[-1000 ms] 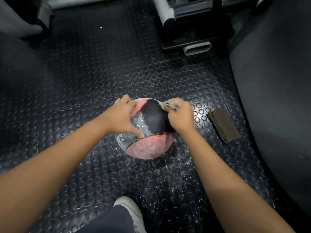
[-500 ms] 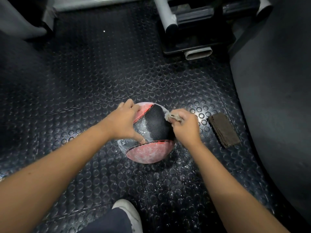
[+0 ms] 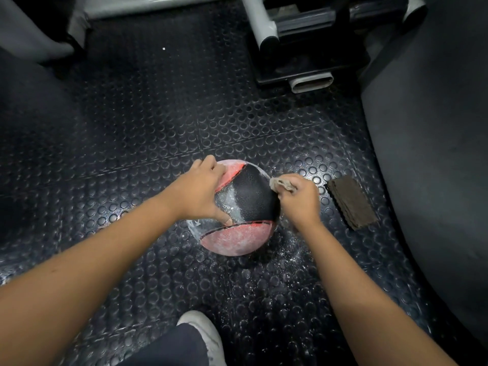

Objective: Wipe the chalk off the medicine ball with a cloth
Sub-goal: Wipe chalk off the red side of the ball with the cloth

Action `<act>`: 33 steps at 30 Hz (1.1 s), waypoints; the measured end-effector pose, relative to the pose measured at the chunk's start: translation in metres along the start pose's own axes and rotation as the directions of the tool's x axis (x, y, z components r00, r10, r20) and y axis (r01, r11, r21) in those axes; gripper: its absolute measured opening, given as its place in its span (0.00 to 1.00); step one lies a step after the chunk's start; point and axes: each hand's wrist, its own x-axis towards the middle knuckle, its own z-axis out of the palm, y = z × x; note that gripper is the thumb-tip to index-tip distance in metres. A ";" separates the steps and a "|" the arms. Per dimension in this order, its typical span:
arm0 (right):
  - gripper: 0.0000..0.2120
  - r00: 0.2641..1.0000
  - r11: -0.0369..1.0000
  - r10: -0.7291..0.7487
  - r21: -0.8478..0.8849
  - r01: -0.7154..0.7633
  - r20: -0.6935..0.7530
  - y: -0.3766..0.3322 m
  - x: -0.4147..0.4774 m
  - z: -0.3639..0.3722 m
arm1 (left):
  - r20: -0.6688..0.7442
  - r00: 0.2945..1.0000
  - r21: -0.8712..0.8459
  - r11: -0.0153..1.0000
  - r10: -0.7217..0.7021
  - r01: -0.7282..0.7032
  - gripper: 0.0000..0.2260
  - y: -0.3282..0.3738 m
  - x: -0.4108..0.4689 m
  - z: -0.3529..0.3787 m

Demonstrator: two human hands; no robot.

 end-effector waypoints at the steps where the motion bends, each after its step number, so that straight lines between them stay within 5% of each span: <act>1: 0.11 1.000 1.000 0.025 -0.008 -0.025 0.000 -0.002 0.009 0.002 | -0.002 1.000 0.011 1.000 0.007 -0.007 0.47 0.002 0.000 0.001; 6: 0.07 0.998 0.999 -0.043 0.032 0.041 0.056 -0.026 0.017 0.009 | -0.006 1.000 0.002 1.000 -0.008 0.008 0.46 -0.001 -0.001 -0.002; 10: 0.22 0.996 1.000 -0.007 -0.029 0.009 0.086 -0.002 -0.004 -0.005 | -0.007 1.000 -0.027 1.000 0.005 -0.006 0.47 -0.002 -0.006 0.000; 13: 0.18 0.997 0.997 0.056 -0.057 -0.053 0.053 0.005 0.014 -0.001 | -0.017 0.999 0.018 0.999 0.031 -0.030 0.46 0.005 -0.007 0.002; 18: 0.10 0.996 0.998 -0.054 0.018 0.053 0.068 -0.030 0.010 0.006 | -0.013 1.000 0.033 0.999 0.010 -0.009 0.46 0.005 -0.006 -0.001; 25: 0.15 0.999 0.999 0.031 -0.024 -0.031 0.019 -0.008 0.011 -0.002 | -0.020 0.999 0.060 0.998 0.036 -0.034 0.45 0.012 -0.006 0.004; 33: 0.08 0.994 0.996 -0.086 0.030 0.084 0.064 -0.014 -0.008 -0.009 | -0.022 1.000 0.008 1.000 0.012 -0.012 0.47 0.005 -0.008 0.002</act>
